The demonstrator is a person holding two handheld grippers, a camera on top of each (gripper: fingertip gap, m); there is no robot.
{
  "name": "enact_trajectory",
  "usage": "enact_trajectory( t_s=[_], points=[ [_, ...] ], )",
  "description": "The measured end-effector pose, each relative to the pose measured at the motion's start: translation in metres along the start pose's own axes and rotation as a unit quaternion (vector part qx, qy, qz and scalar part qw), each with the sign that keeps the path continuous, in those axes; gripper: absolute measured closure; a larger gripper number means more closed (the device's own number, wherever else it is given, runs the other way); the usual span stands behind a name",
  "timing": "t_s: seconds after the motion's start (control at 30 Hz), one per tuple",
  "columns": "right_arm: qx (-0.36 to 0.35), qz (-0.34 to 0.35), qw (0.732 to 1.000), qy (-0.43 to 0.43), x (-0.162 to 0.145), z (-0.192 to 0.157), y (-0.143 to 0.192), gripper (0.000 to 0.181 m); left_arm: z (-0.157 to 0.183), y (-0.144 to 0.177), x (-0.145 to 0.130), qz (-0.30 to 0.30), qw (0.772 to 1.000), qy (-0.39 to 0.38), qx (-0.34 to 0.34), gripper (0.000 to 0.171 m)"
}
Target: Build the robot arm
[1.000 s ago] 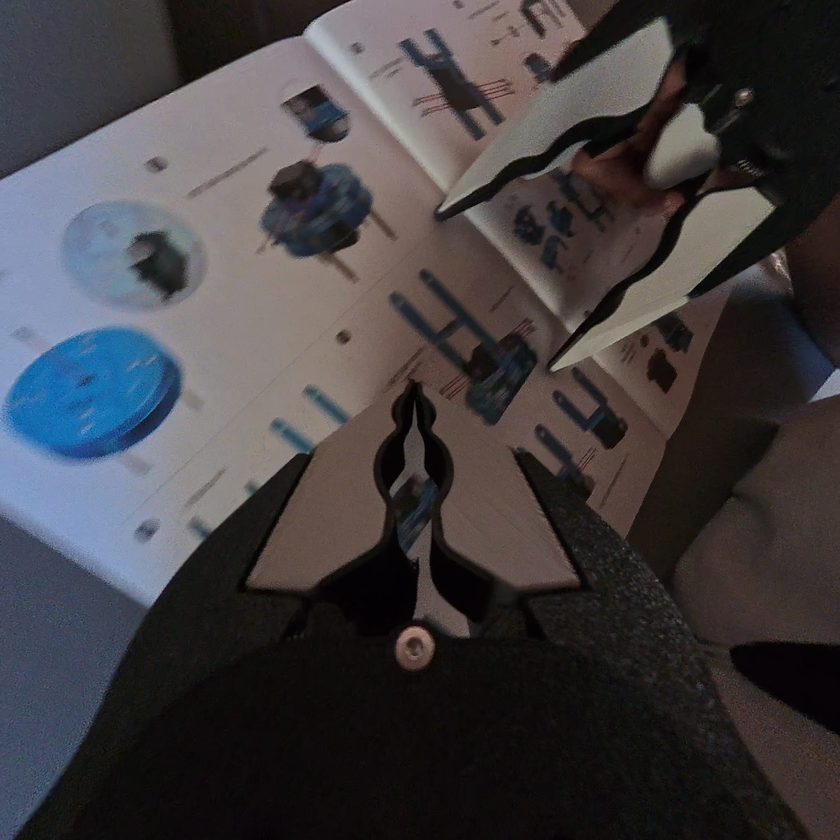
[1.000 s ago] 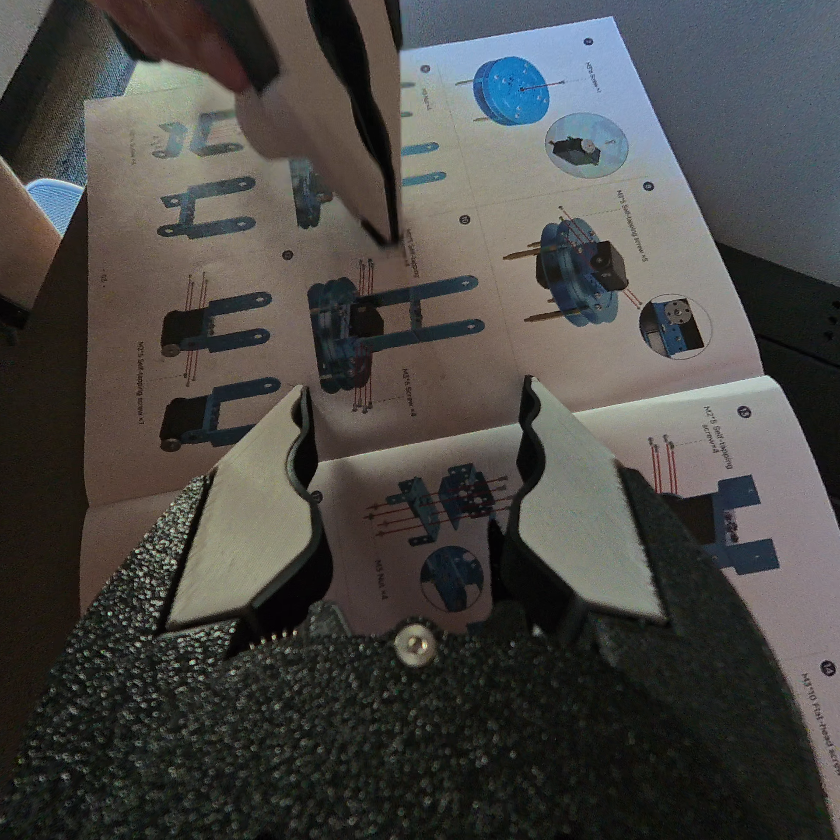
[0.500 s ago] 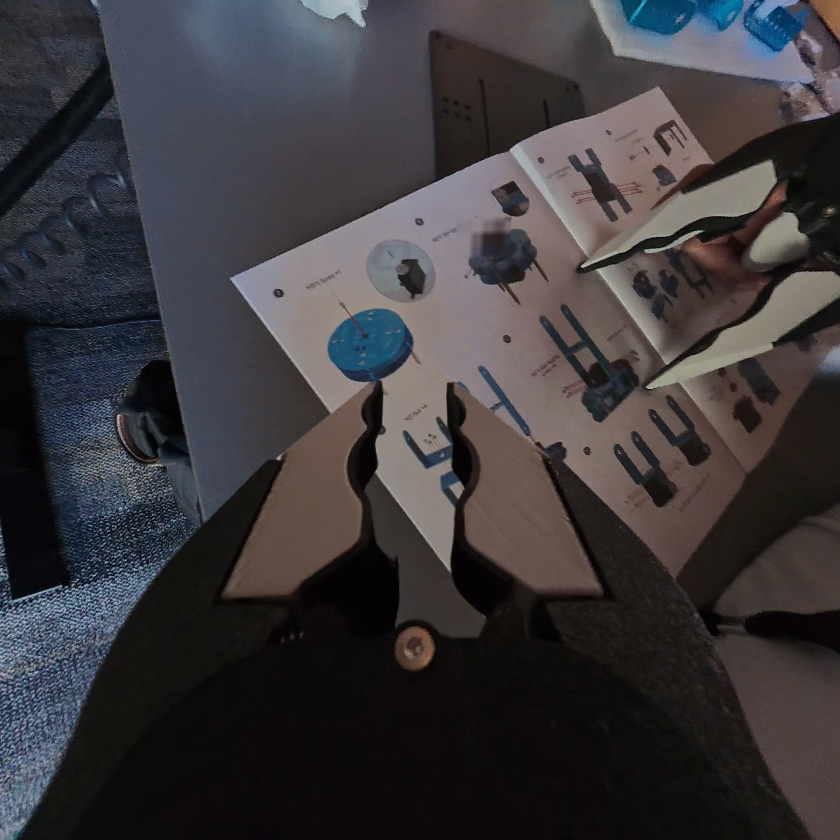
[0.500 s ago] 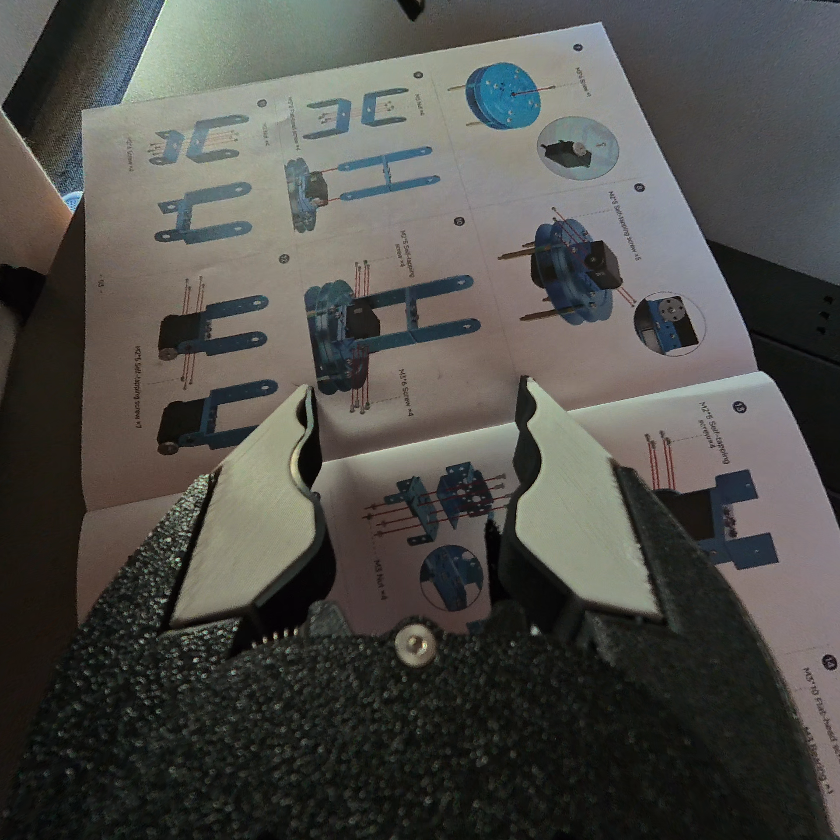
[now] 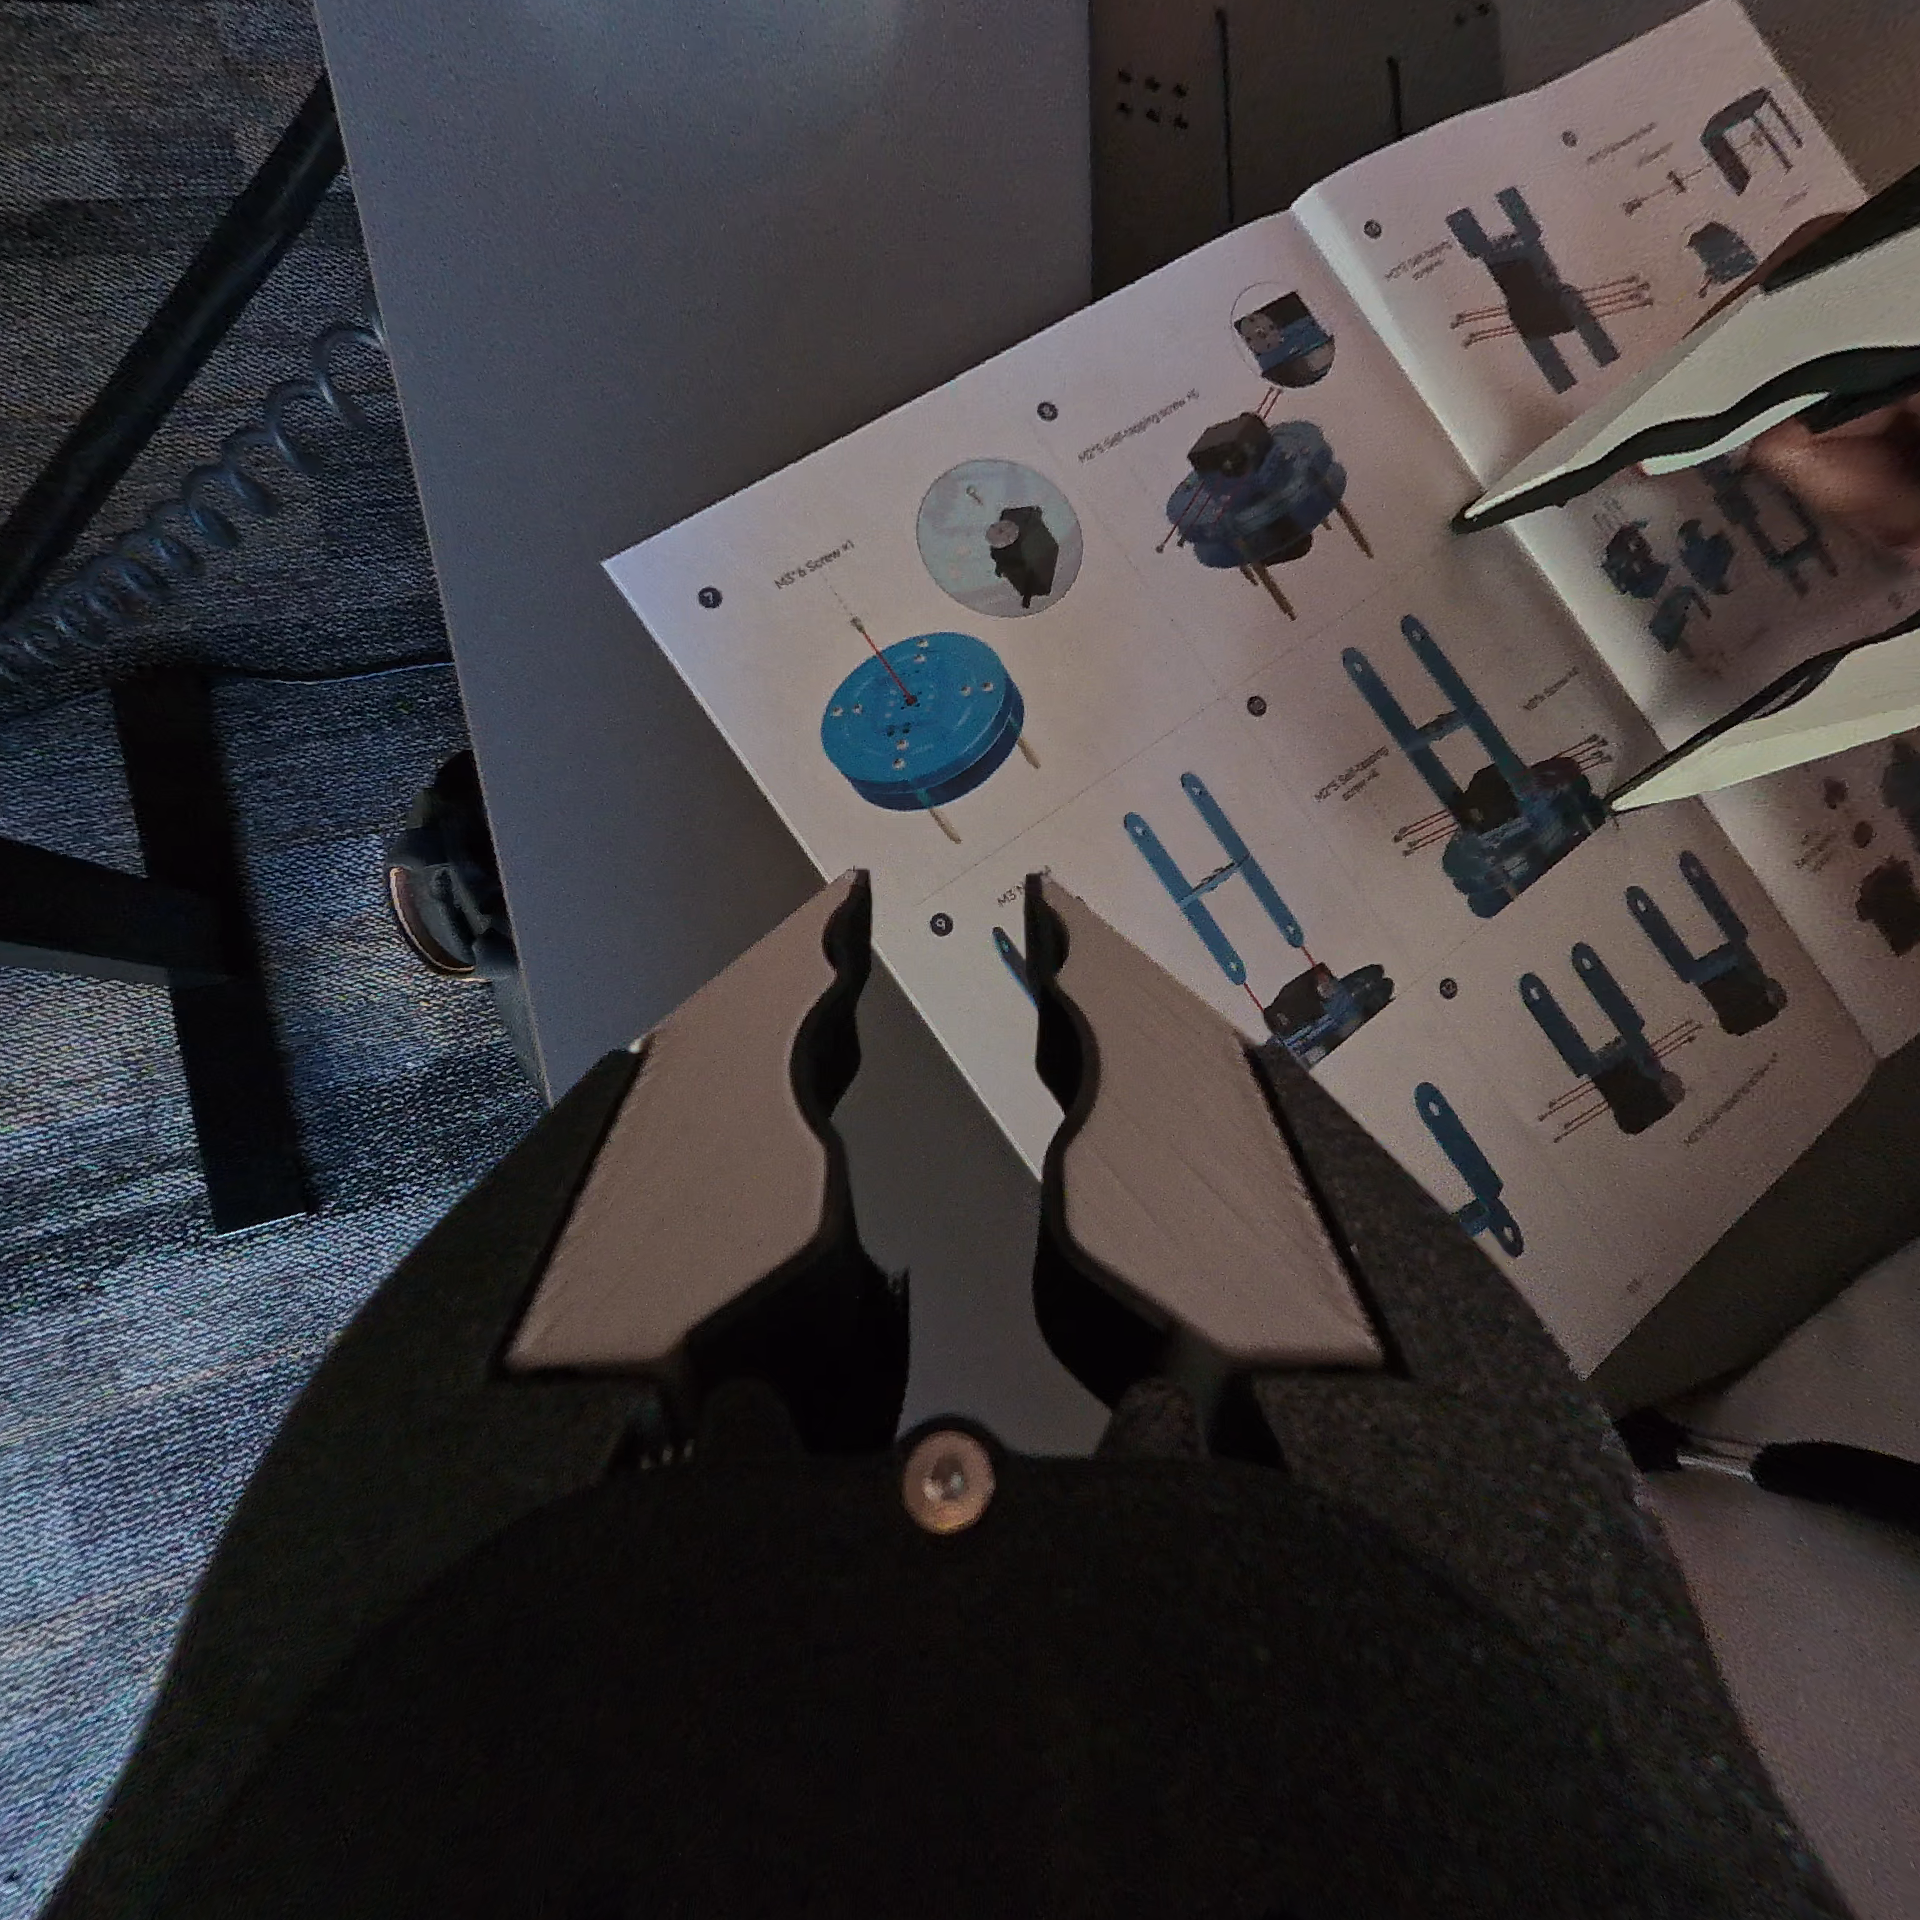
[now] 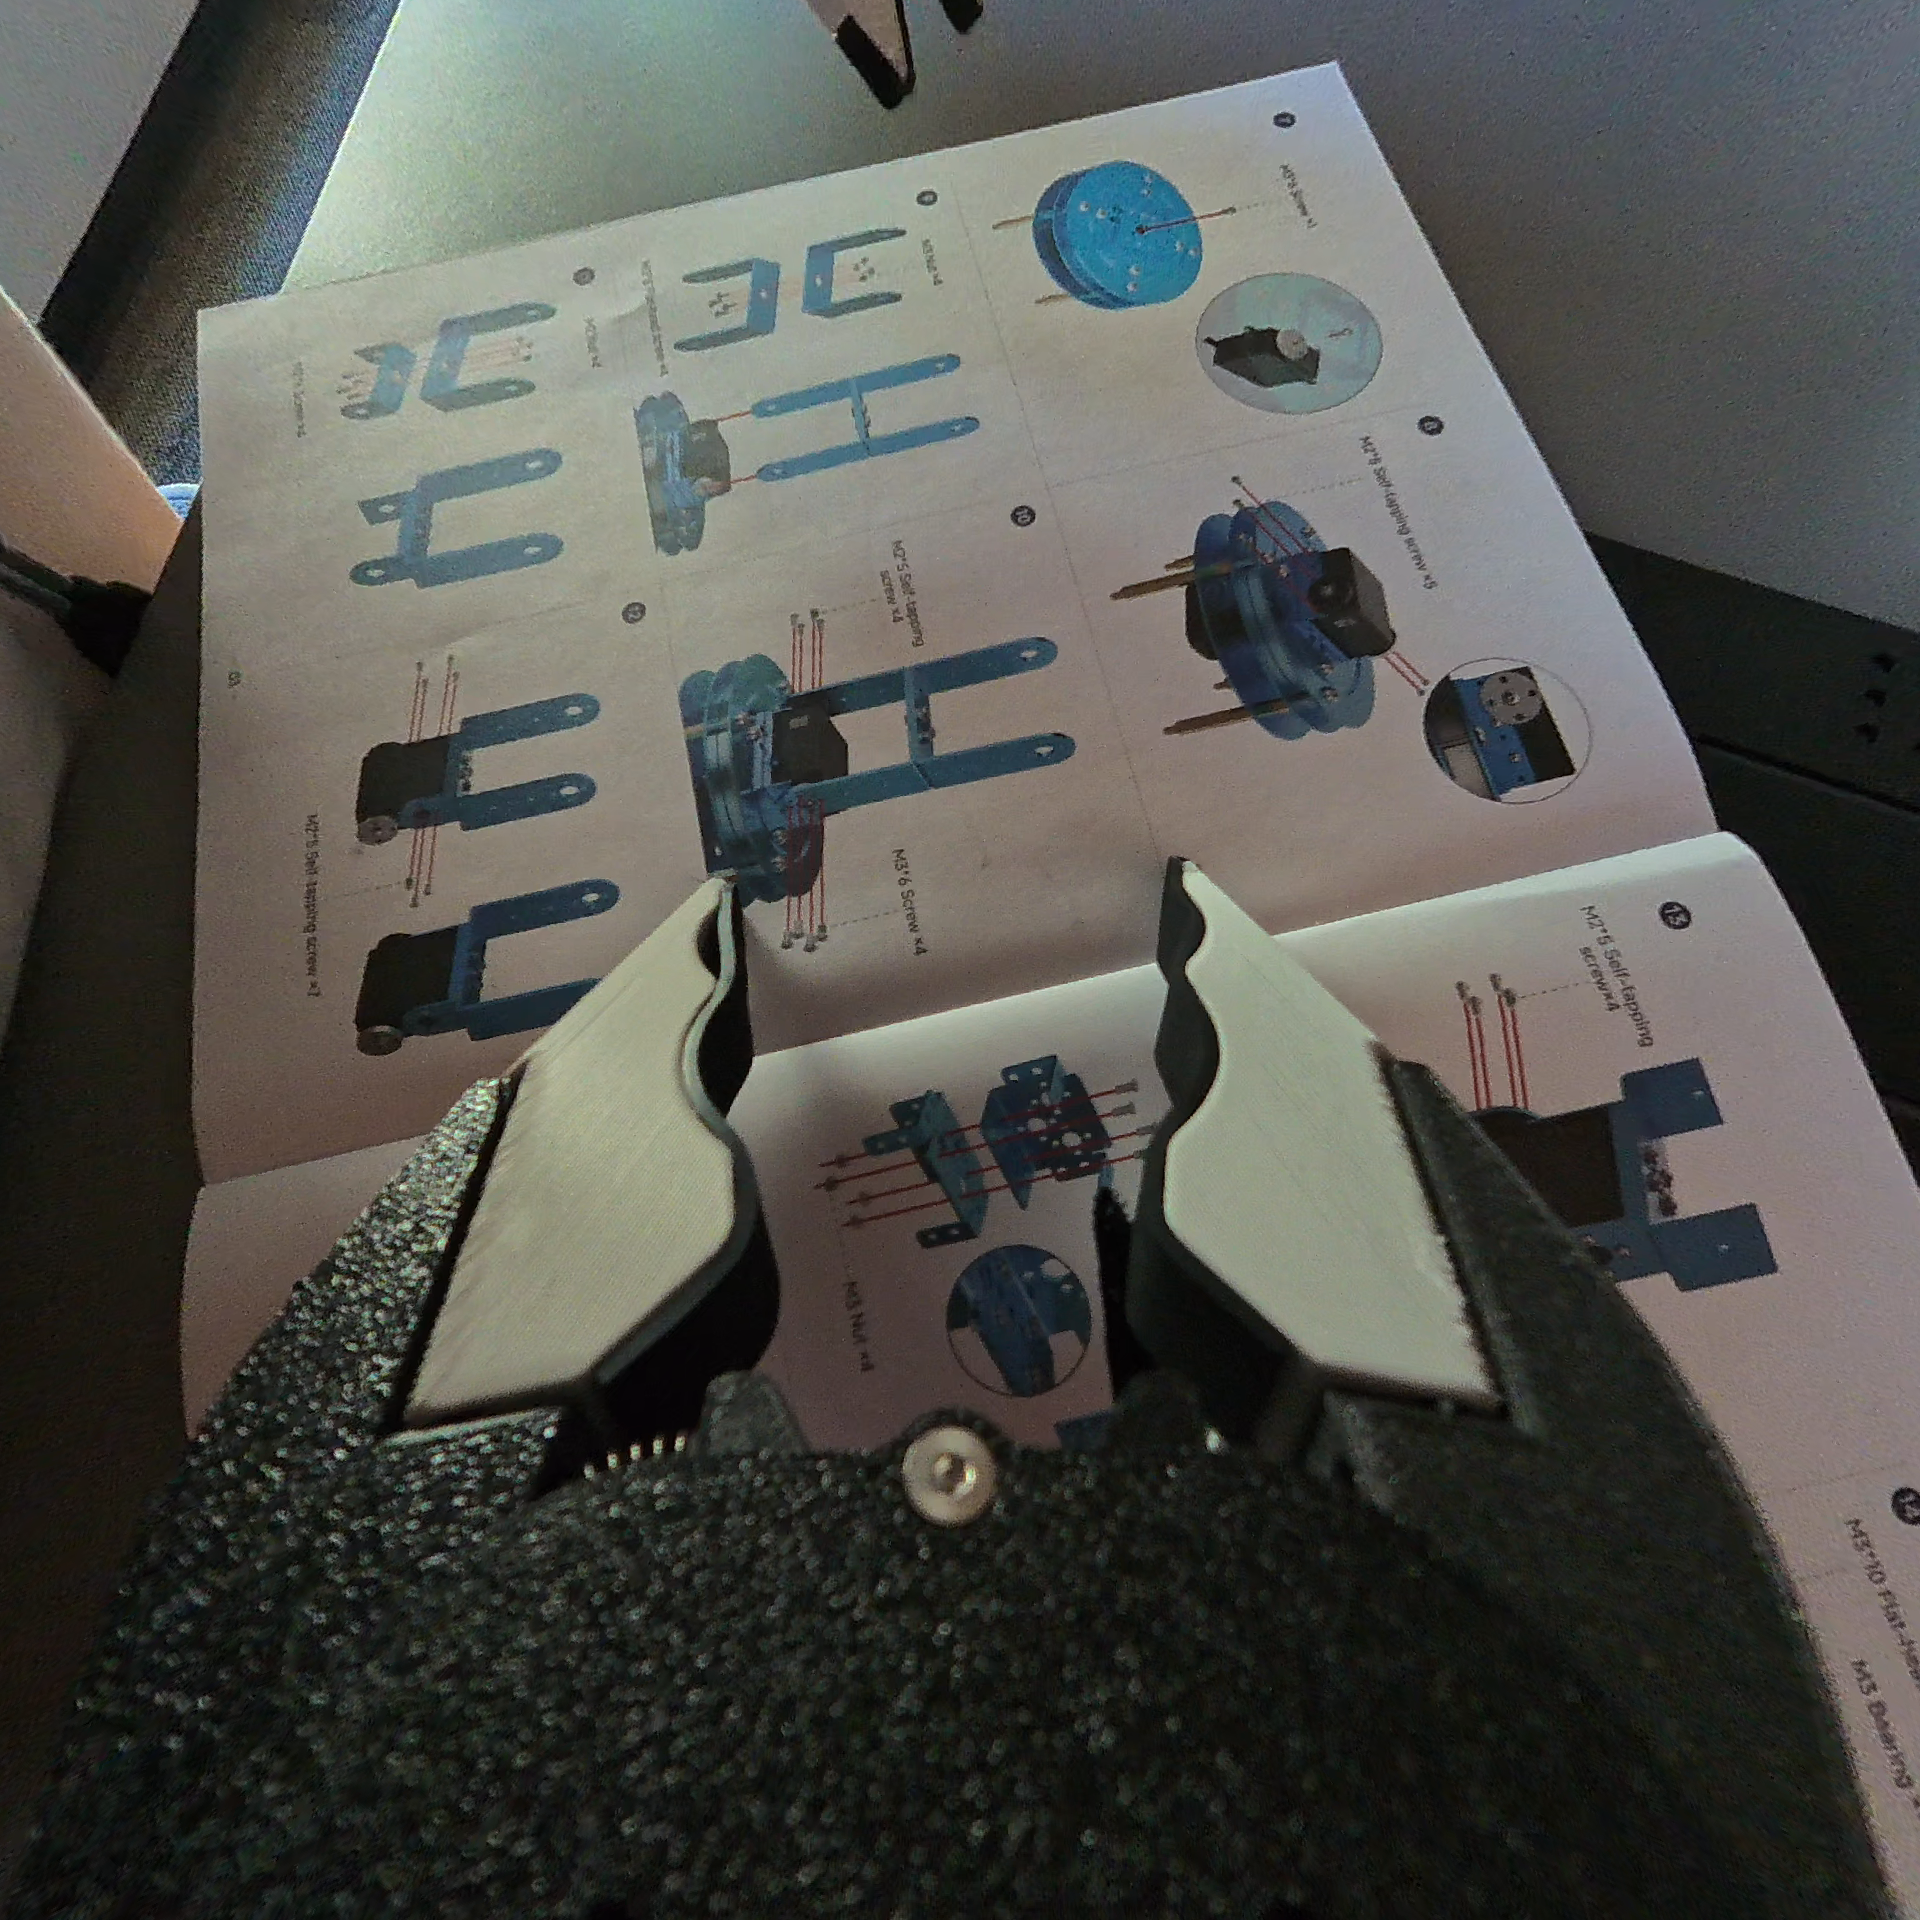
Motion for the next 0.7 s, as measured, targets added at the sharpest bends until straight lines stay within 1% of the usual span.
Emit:
enact_trajectory(
  t_s=[0.23,0.47,0.7],
  points=[
    [-0.002,0.000,1.000,0.000,0.0003,0.0000,-0.0002,0.102,-0.0060,-0.0037,-0.0041,-0.012,1.000,0.003,-0.007,0.143],
    [-0.003,-0.001,1.000,0.002,0.0001,-0.0001,-0.0004,0.103,-0.0033,-0.0020,0.0004,0.006,1.000,0.003,-0.030,0.143],
    [-0.003,0.001,1.000,0.001,0.0000,0.0000,-0.0003,0.103,0.0020,-0.0055,0.0035,0.011,0.999,0.001,-0.036,0.143]
  ],
)
Point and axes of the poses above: each gripper's, where its closed fingertips meet, y back along the fingers, x out of its top, z = x × y across the jaws, the point moved 6 cm from there along y, back along the fingers, and after that the axes turned 9 degrees about x, right-handed, at the moved point
